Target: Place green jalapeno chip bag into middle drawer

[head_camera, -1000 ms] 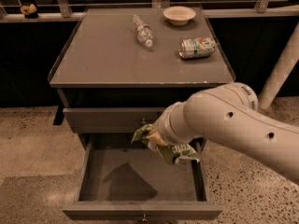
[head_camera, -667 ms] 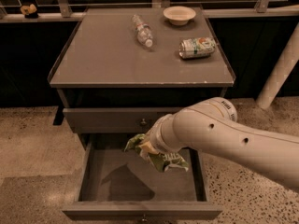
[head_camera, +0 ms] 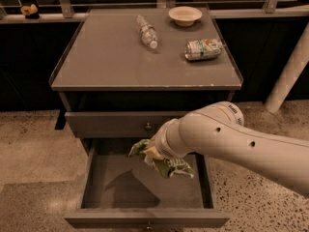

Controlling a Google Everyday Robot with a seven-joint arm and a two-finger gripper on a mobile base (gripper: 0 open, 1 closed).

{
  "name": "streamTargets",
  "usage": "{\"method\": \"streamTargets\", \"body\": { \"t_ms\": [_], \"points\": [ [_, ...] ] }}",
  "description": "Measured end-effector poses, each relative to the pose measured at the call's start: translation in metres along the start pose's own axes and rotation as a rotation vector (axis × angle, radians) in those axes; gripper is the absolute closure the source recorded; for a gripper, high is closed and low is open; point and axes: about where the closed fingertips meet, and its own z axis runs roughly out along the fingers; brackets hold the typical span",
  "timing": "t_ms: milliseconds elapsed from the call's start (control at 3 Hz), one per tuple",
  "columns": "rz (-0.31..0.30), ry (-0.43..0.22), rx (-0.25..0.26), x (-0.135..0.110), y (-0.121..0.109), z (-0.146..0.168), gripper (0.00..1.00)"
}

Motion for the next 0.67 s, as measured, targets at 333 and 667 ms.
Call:
{"method": "streamTargets", "body": {
  "t_ms": [333, 667],
  "points": [
    [0.035, -0.009, 0.039, 0.014, -0.014, 0.020, 1.00],
    [0.052, -0.053, 0.139, 0.021, -0.042, 0.030, 1.00]
  ]
}}
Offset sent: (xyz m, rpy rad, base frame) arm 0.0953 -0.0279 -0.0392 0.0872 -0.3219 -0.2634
